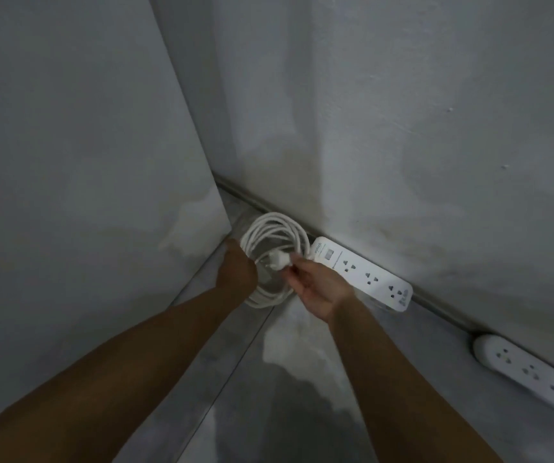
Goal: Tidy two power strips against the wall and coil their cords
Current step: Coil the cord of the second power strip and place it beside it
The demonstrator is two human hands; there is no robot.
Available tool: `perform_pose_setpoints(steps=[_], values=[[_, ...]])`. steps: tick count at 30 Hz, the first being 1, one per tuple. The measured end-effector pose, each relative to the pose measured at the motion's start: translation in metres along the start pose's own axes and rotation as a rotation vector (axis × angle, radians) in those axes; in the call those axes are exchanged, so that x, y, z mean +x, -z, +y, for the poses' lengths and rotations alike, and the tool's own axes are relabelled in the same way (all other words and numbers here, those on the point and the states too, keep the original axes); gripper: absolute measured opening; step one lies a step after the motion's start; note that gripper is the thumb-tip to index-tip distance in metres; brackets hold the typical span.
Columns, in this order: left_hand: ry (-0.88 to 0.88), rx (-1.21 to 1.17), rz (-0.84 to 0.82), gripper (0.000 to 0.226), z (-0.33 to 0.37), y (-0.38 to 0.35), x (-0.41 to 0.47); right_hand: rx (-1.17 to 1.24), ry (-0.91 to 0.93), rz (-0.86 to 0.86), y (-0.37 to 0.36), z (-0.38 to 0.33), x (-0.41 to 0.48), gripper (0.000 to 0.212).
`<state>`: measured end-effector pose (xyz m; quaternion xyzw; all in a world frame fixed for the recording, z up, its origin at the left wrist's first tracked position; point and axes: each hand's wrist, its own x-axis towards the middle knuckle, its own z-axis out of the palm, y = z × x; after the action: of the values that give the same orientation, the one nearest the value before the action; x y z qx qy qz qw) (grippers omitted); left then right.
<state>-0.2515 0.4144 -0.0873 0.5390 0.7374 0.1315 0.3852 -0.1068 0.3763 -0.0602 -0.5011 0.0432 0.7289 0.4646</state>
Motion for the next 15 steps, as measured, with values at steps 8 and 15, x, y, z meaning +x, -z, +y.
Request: perform_pose_setpoints(steps=[8,15], values=[[0.301,-0.28,-0.366,0.063,0.0,0.025,0.012,-0.669,0.29,0.401,-0.003,0.041,0.029,0.02],[0.363,-0.405,-0.402,0.017,-0.002,0.023,0.01,-1.028,0.35,0.391,0.001,0.033,0.031,0.026]])
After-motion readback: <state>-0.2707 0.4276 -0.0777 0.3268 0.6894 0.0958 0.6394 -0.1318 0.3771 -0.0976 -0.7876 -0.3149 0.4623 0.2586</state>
